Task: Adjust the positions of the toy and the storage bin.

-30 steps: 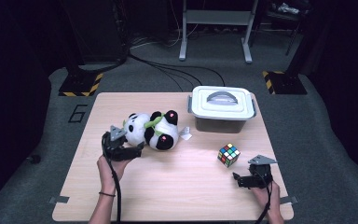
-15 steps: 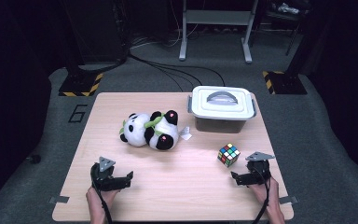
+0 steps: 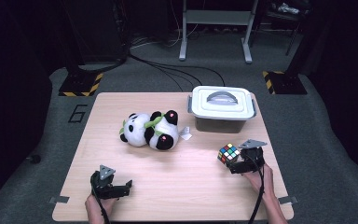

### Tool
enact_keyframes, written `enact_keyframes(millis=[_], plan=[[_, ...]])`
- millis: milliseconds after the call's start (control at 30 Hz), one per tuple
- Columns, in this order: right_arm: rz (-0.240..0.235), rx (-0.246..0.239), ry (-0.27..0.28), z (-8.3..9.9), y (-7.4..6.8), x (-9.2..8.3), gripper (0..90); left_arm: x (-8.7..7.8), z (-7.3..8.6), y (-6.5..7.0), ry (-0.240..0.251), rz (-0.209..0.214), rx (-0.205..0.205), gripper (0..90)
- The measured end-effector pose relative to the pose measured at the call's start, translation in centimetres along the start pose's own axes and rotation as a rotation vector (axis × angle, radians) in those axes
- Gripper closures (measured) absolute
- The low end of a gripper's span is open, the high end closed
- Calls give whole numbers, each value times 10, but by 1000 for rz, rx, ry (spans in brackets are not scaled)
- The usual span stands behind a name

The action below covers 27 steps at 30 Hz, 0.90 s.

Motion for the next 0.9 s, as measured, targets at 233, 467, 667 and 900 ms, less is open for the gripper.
enact_keyframes(millis=[233,467,667,900], plan=[[-26,29,-25,-6,-5,17,68,2,0,1,-21,-13,19,0],[-36,21,-24,-5,-8,24,259,2,0,3,-18,-4,15,0],[-22,13,-10,-7,-11,24,329,3,0,3,-11,-6,16,0],[-71,14,36,-16,-27,8,330,2,0,3,-21,-6,23,1]])
Point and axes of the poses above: each handheld gripper's, and its own axes: x roughly forward along the jaws, z roughly out of its underside, y roughly to its right, the point moved 6 cm from there along x, roughly forward along the jaws, and after that the axes turned 12 degrees about z, right-handed, at the moved point
